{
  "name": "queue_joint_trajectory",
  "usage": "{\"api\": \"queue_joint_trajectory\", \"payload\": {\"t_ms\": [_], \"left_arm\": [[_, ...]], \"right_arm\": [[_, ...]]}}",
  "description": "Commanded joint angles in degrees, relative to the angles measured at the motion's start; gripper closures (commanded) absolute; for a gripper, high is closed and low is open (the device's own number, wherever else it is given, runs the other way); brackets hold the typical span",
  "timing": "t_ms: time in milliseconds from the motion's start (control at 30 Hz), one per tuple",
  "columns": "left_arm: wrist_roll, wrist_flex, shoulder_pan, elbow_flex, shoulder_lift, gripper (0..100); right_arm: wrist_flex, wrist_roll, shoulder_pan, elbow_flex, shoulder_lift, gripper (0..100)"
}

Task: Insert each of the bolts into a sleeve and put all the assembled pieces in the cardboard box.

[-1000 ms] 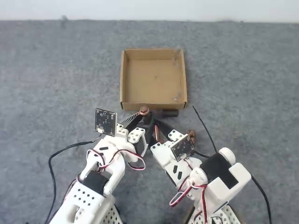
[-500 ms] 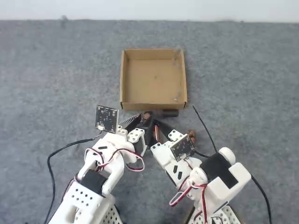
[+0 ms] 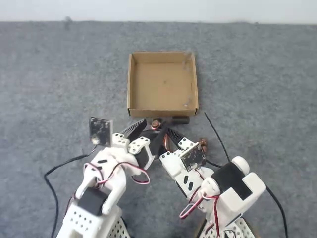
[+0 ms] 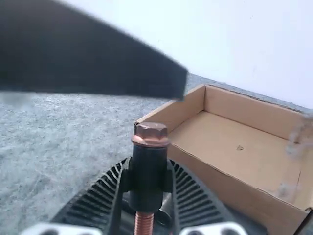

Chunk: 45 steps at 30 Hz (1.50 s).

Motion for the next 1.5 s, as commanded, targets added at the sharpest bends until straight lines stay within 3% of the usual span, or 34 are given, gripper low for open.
{"api": "queue_joint_trajectory", "payload": {"t_ms": [0,200,500,600,733,800,1033,1233,1467], "left_arm": [[0.8,1.6,-3.1,-3.1,-4.3,80],[0.8,-4.7,-14.5,-2.9,-1.6,80],[0.7,-4.5,-20.7,1.3,-1.8,80],[-0.5,-4.4,-24.5,2.9,-1.6,85],[-7.9,-0.6,-28.9,2.9,-1.8,97],[-11.2,1.8,-30.2,2.9,-1.8,99],[-21.8,15.7,-30.9,2.9,-1.8,98],[-23.6,16.3,-30.9,2.9,-1.8,98],[-23.7,16.3,-30.9,2.9,-1.8,98]], "right_arm": [[-0.8,0.9,0.9,0.8,0.1,99.2],[-0.8,0.9,0.9,0.8,0.2,99.2],[-0.8,0.9,1.0,1.0,0.2,99.2],[-0.8,0.9,1.0,1.1,0.2,99.2],[-0.8,0.9,1.0,1.1,0.2,99.2],[-0.8,1.0,1.0,1.1,0.2,99.2],[-1.4,1.0,5.5,-0.2,-0.3,99.2],[-1.2,1.1,10.6,-6.4,-0.3,99.2],[-0.8,12.3,11.6,-14.2,-0.3,99.2]]}}
